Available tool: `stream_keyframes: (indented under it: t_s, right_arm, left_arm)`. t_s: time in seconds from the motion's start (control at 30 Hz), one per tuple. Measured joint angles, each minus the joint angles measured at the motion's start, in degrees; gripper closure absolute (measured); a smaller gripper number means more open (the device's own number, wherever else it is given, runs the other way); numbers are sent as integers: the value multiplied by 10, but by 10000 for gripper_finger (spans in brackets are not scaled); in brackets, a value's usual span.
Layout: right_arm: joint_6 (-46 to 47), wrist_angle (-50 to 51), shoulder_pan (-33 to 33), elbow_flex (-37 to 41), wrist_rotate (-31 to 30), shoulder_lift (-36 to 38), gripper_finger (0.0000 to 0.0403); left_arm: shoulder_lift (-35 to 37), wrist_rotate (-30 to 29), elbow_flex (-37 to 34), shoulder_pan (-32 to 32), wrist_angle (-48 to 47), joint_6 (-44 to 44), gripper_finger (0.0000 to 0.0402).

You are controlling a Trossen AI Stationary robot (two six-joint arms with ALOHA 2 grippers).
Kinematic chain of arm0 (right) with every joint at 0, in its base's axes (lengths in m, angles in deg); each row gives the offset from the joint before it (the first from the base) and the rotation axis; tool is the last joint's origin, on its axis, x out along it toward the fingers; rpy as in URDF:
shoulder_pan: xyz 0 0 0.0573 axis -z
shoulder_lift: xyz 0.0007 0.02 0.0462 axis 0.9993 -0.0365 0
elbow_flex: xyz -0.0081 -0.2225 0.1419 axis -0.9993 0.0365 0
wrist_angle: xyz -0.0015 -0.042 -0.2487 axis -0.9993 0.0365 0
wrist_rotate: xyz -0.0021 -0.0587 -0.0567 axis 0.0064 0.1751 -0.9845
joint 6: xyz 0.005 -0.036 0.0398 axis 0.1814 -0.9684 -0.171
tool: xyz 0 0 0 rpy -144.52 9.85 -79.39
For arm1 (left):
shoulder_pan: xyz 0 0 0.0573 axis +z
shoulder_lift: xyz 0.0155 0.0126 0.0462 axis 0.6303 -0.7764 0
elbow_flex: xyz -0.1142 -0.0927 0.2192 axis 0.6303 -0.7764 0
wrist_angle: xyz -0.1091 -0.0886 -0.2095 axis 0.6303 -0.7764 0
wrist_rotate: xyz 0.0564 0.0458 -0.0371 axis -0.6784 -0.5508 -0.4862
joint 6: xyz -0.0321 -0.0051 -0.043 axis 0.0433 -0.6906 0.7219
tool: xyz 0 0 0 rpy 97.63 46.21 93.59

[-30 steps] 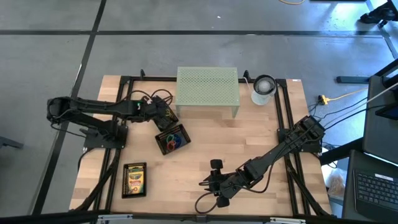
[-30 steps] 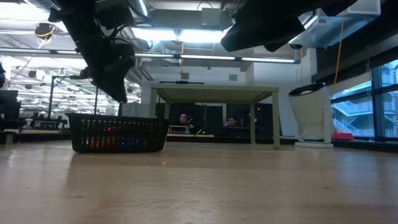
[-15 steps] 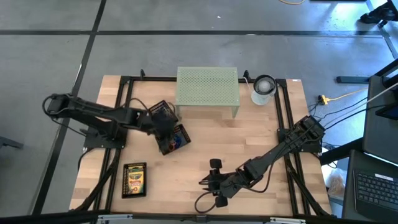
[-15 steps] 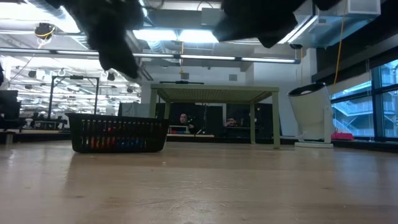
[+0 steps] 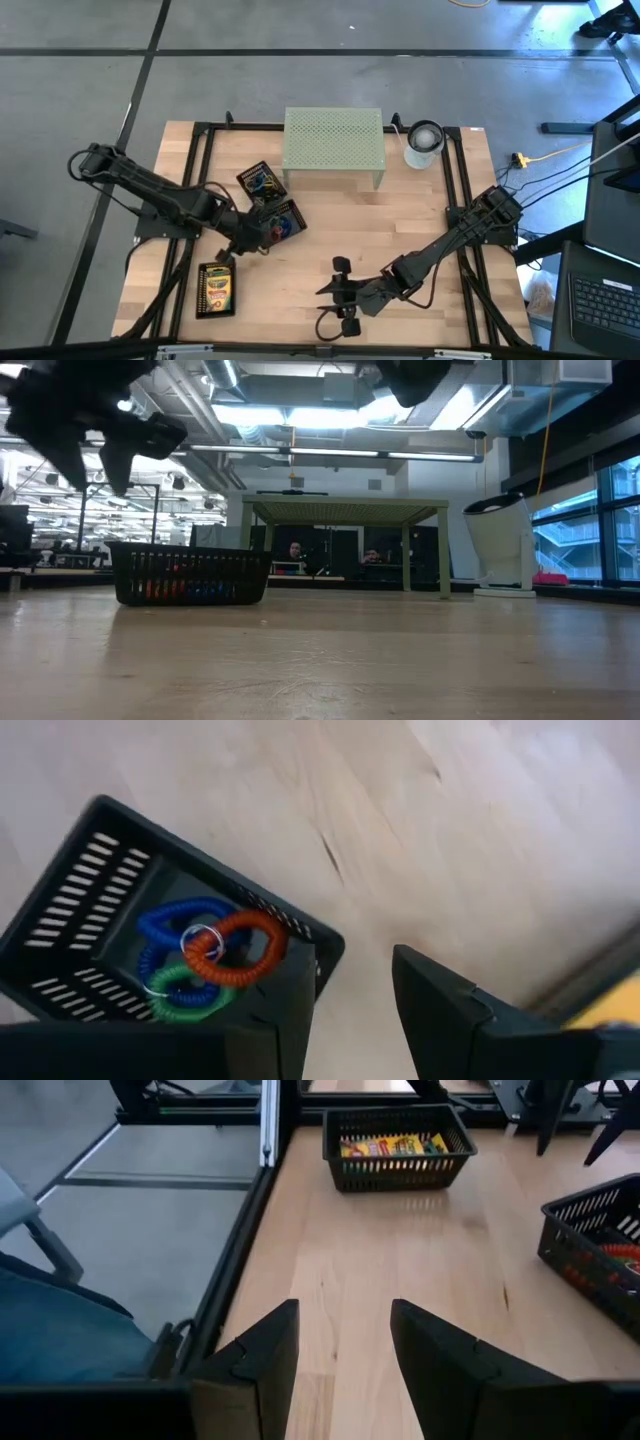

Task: Pick & Place Office Desk Supplies
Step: Put the middle black bin on the shelf

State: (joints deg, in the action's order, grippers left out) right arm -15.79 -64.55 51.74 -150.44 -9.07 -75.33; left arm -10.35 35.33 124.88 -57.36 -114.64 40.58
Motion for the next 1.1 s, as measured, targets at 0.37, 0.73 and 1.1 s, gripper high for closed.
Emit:
stream_keyframes:
  t_s: [0.37,0.73,1.1]
  right_arm:
    - [4,-32,0,0,0,0,238]
    - [5,-31,0,0,0,0,238]
    - [45,-32,0,0,2,0,238]
  left_arm:
    - [-37,-67,-31,0,3,-48,272]
    - [-126,-121,-46,0,54,-70,297]
    - [-141,-61,-46,0,170,42,397]
